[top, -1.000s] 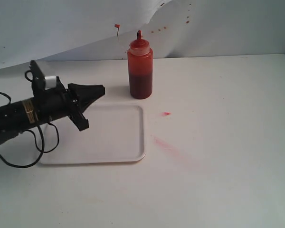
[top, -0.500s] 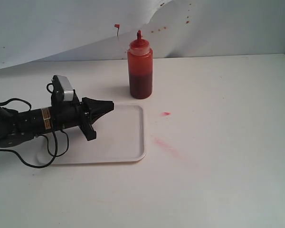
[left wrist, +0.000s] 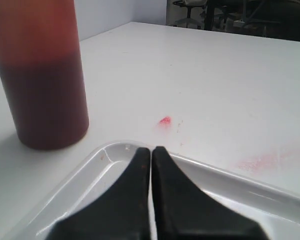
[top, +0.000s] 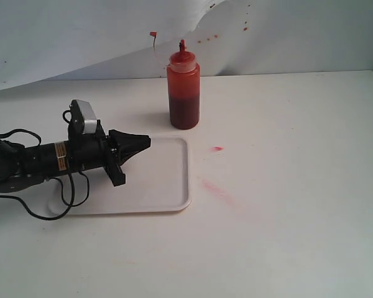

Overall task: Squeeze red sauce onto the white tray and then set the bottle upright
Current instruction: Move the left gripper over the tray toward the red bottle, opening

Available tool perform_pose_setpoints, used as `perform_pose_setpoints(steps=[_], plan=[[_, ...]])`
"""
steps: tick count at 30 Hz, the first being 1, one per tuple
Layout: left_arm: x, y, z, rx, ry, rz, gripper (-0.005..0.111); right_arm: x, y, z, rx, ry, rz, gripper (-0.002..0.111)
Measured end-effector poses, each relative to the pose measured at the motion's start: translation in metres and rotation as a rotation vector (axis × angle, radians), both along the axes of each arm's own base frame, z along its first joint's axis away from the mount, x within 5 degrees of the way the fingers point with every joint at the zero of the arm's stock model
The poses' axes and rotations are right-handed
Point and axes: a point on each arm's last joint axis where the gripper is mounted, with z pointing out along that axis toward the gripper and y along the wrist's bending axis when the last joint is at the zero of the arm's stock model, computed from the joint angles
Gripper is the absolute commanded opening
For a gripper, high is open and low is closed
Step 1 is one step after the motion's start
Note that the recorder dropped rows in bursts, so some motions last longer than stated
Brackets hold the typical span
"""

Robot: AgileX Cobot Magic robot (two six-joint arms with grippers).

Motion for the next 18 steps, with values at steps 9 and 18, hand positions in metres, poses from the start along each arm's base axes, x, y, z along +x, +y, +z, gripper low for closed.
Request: perform_pose_setpoints(steps=[9, 18], plan=[[-0.0006, -0.0002, -0.0002, -0.01, 0.025, -0.002, 0.003, 0.0, 0.0, 0.0, 0.0, 0.0, 0.0, 0.0], [-0.0006, -0.0002, -0.0002, -0.034, 0.075, 0.008, 0.012, 0.0, 0.0, 0.0, 0.0, 0.0, 0.0, 0.0]])
